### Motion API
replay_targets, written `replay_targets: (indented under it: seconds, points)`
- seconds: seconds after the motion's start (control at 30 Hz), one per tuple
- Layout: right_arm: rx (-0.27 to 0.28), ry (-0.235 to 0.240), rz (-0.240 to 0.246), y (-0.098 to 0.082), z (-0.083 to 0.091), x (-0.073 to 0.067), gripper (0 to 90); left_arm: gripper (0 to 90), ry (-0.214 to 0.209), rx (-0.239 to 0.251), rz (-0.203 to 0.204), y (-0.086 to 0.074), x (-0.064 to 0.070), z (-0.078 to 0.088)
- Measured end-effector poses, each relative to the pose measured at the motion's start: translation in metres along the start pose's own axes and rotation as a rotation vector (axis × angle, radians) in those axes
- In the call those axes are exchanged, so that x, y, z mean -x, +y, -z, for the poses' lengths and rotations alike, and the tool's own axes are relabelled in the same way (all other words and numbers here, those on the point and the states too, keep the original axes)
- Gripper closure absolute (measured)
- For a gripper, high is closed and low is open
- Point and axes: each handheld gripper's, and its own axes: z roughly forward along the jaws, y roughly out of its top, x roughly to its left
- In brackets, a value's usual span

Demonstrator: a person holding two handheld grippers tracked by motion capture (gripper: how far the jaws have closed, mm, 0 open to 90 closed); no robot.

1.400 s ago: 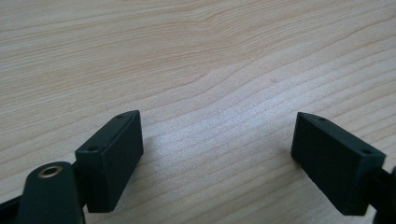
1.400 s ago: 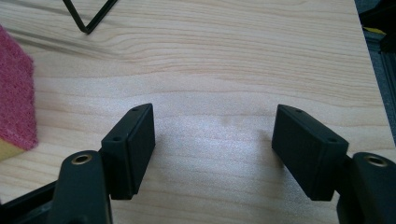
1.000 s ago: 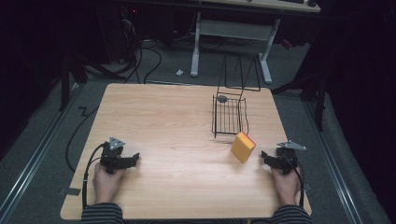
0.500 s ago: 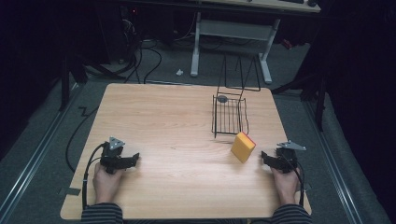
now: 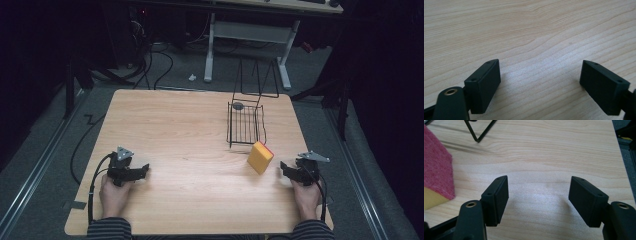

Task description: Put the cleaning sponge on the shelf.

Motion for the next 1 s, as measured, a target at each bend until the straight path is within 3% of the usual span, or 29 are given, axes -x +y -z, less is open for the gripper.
replay_targets:
  seconds: [1.0]
  points:
    - [0.126, 0.055, 0.017, -0.001, 0.043, -0.008, 33.0, 17.5, -0.001, -0.002, -0.001, 0.000, 0.000, 0.000]
